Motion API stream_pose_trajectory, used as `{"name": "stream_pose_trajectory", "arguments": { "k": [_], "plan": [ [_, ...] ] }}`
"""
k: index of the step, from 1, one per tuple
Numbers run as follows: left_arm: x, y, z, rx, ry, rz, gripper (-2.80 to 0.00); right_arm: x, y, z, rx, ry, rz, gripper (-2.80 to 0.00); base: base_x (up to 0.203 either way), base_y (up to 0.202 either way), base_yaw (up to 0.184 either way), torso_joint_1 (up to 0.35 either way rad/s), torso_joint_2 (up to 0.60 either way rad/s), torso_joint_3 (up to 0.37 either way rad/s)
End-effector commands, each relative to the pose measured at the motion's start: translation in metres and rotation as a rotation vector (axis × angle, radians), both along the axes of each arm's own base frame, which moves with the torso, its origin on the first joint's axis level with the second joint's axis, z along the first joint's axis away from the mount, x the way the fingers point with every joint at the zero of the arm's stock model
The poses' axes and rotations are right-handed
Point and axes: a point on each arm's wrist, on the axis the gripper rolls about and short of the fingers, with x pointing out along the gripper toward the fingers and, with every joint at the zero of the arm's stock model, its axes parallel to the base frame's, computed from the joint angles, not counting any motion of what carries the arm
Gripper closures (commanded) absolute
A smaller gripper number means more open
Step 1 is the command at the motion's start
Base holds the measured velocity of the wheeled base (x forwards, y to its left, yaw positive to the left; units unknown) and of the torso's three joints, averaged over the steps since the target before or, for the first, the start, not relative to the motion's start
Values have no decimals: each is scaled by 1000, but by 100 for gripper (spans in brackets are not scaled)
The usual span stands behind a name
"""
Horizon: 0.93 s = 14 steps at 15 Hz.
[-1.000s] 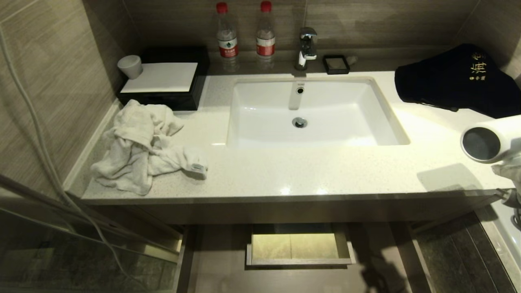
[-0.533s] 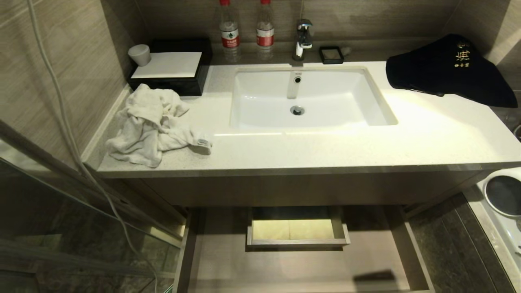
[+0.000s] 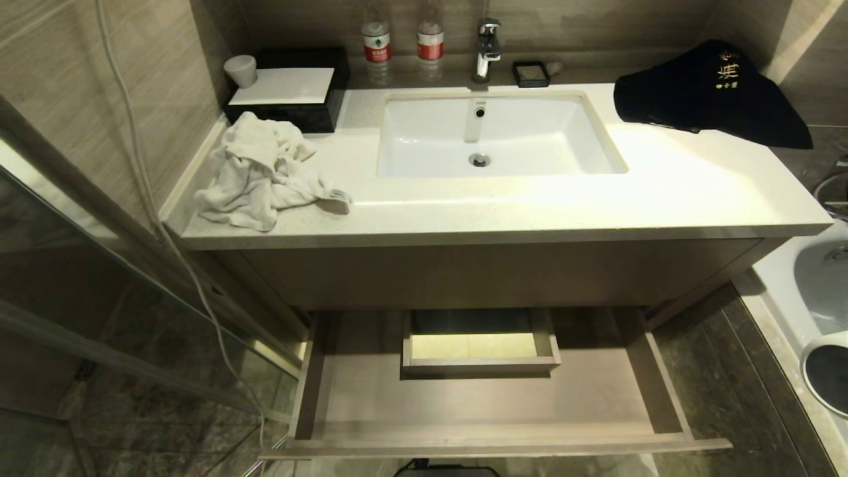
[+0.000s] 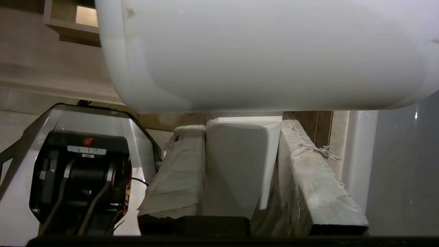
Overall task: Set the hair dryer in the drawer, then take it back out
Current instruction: Put it into the drawer
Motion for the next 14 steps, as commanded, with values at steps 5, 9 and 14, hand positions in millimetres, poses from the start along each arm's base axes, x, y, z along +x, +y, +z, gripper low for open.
{"name": "stream_pose_trajectory", "arguments": {
  "k": [5,9,14],
  "plan": [
    [0,0,0,0,1,0,0,-12,1,-15,-34,-7,-71,0,0,0,0,-176,60,-111],
    [0,0,0,0,2,0,0,-16,1,-21,-31,-9,-65,0,0,0,0,-172,314,126],
    [0,0,0,0,2,-1,0,-18,2,-28,-20,8,-69,0,0,0,0,-172,326,143]
  ]
}}
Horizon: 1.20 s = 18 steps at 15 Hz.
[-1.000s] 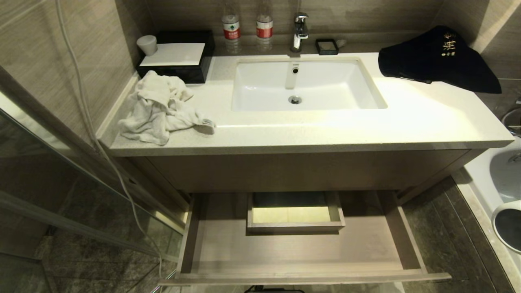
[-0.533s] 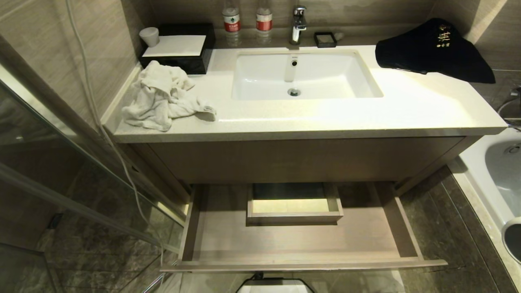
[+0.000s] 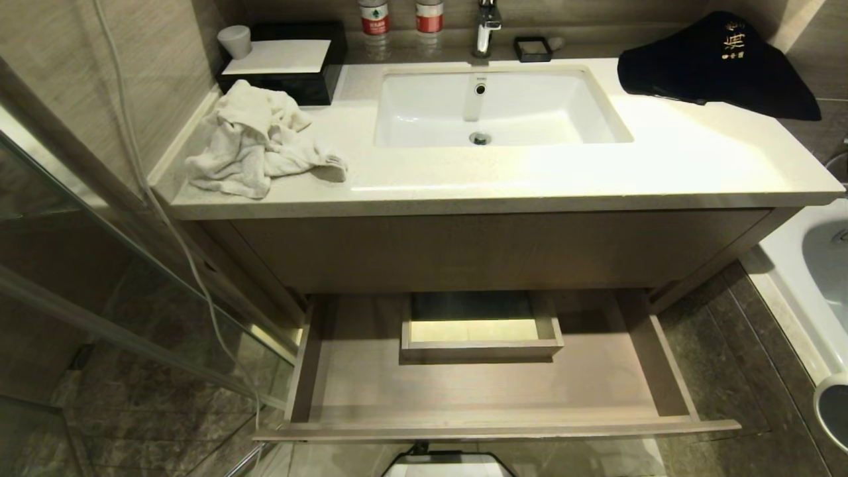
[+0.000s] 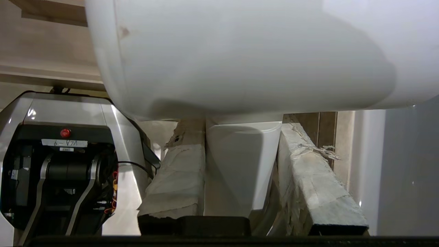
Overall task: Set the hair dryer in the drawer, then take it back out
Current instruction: Put it into the drawer
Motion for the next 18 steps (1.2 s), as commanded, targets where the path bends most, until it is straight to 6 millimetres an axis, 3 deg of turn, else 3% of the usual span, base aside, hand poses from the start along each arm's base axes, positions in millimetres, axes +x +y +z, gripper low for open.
{"name": "stream_pose_trajectory", "arguments": {
  "k": [1,7,18],
  "plan": [
    [0,0,0,0,2,1,0,-1,0,-4,2,14,0,0,0,0,0,-187,343,152],
    [0,0,0,0,2,-1,0,-4,1,-14,14,48,9,0,0,0,0,-207,378,165],
    [0,0,0,0,2,1,0,-5,1,-18,22,78,26,0,0,0,0,-314,536,219]
  ]
}}
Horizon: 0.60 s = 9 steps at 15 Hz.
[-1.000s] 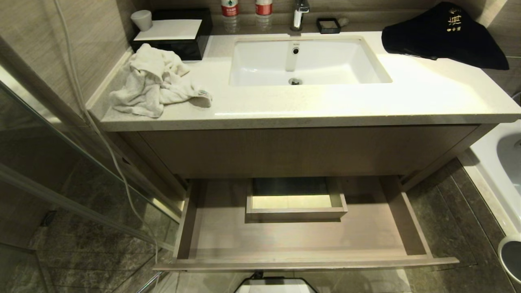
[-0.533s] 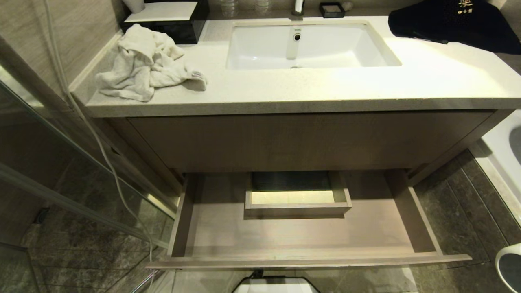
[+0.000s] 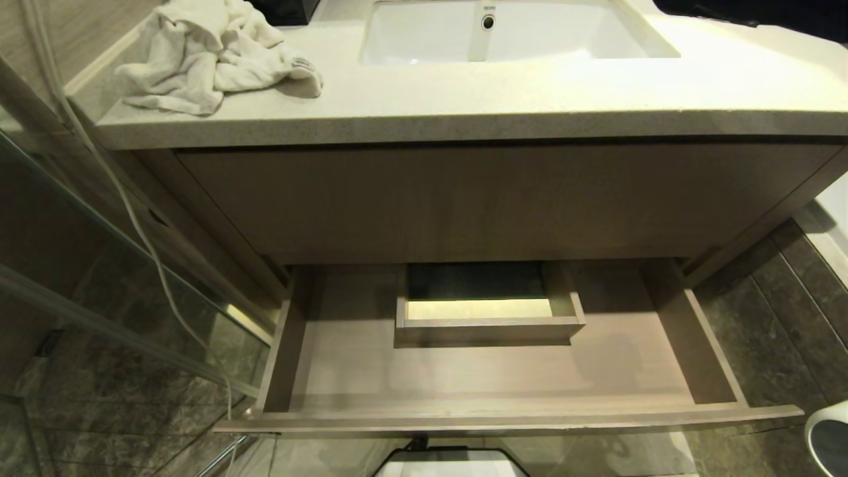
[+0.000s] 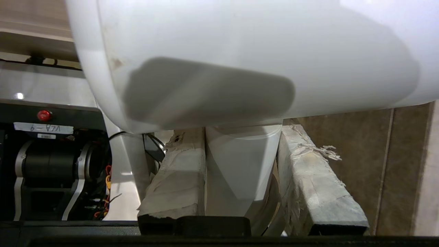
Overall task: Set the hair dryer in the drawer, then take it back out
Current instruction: Put it into the drawer
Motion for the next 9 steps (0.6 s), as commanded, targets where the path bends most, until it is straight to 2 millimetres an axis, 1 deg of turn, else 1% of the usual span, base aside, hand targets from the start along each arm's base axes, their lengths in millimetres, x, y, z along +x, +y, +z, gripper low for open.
{"name": "stream_pose_trajectory", "arguments": {
  "k": [1,3,6,7,9],
  "plan": [
    [0,0,-1,0,4,0,0,1,0,0,-1,7,1,0,0,0,0,-319,510,188],
    [0,0,0,0,3,0,0,1,0,0,0,10,1,0,0,0,0,-325,487,175],
    [0,0,0,0,1,0,0,4,0,2,1,21,0,0,0,0,0,-324,412,113],
    [0,0,0,0,3,0,0,6,-1,3,2,30,0,0,0,0,0,-189,342,206],
    [0,0,0,0,3,-1,0,12,-2,5,7,62,0,0,0,0,0,-61,394,276]
  ]
}}
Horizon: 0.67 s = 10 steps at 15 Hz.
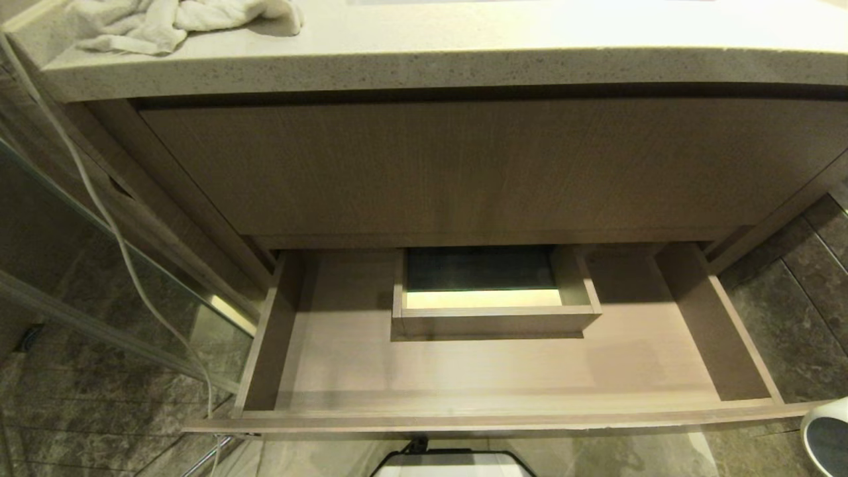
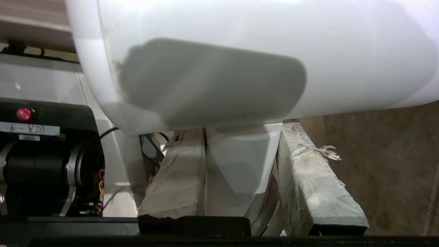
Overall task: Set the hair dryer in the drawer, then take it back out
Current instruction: Put it into the drawer
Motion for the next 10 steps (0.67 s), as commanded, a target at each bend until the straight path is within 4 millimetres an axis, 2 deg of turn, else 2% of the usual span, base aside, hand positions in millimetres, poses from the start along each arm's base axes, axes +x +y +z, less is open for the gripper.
{"name": "stream_pose_trajectory", "arguments": {
  "k": [1,5,7,10],
  "plan": [
    [0,0,0,1,3,0,0,11,-1,4,4,57,1,0,0,0,0,-100,373,260],
    [0,0,0,1,3,0,0,47,-6,29,8,136,-4,0,0,0,0,65,206,280],
    [0,0,0,1,3,0,0,79,-10,45,18,187,1,0,0,0,0,107,48,207],
    [0,0,0,1,3,0,0,139,-17,62,34,253,9,0,0,0,0,48,43,45]
  ]
}}
